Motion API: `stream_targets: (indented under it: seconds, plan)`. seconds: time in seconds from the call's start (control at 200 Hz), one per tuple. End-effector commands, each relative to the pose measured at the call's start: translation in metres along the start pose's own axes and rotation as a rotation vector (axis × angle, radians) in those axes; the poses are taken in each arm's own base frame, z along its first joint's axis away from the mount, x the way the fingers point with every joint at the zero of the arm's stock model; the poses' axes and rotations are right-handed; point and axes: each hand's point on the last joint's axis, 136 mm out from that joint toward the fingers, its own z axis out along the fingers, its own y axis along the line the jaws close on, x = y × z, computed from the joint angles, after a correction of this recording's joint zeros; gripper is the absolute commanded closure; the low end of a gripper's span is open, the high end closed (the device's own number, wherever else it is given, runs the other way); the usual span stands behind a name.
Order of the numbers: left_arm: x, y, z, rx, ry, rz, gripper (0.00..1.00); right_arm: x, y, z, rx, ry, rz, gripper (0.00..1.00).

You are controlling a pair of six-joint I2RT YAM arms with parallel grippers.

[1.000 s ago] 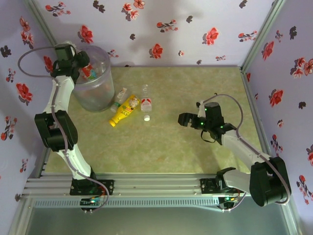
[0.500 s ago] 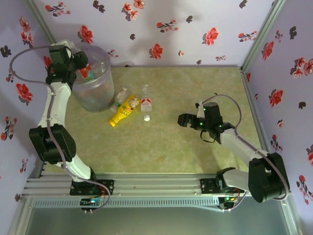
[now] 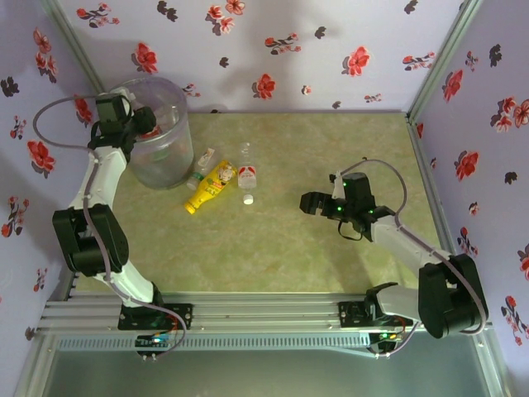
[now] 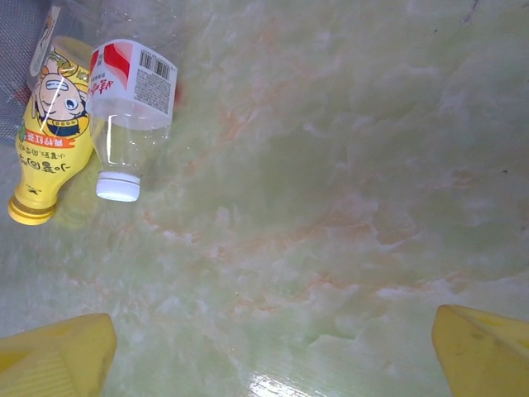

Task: Put the plastic bottles in the bin

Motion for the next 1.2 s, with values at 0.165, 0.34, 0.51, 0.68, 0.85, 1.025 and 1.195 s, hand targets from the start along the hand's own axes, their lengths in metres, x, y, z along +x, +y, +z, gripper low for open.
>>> stream_targets:
  seconds: [0.165, 0.34, 0.51, 0.68, 0.85, 1.025, 1.195]
  plan:
    - [0.048, 0.011, 0.016, -0.026, 0.091, 0.031, 0.77, -0.014, 0.006, -0.002, -0.017, -0.036, -0.022, 0.01]
    - [0.03, 0.006, 0.007, -0.019, 0.062, 0.037, 0.43, -0.015, 0.007, -0.003, -0.015, -0.034, -0.031, 0.01]
    - [-0.001, -0.003, -0.003, -0.011, 0.032, 0.054, 0.17, -0.017, 0.008, -0.001, -0.019, -0.036, -0.024, 0.01]
    - [-0.023, -0.01, -0.012, -0.005, 0.007, 0.069, 0.05, -0.016, 0.009, 0.002, -0.031, -0.032, -0.016, 0.01]
    - [-0.041, -0.017, -0.02, 0.008, -0.02, 0.075, 0.04, -0.017, 0.009, 0.0, -0.026, -0.031, -0.022, 0.01]
    - [-0.05, -0.023, -0.029, 0.025, -0.028, 0.07, 0.04, -0.018, 0.003, 0.0, 0.02, -0.034, -0.006, 0.02]
    - [-0.056, -0.031, -0.052, 0.041, -0.037, 0.057, 0.05, -0.018, -0.004, 0.005, 0.12, -0.03, 0.02, 0.05]
